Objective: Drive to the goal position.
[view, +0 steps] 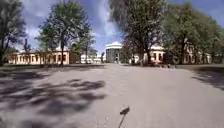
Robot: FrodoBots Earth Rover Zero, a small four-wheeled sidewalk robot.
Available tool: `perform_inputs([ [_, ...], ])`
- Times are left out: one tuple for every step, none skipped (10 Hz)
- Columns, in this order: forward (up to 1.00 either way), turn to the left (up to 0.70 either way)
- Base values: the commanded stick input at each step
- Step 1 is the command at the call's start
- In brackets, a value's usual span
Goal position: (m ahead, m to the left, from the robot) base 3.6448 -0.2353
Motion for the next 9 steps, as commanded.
perform_inputs([
  [0.7, 0.06],
  [0.7, 0.06],
  [0.7, 0.06],
  [0.7, 0.06],
  [0.7, 0.06],
  [0.7, 0.06],
  [0.7, 0.06],
  [0.7, 0.06],
  [0.7, 0.06],
])
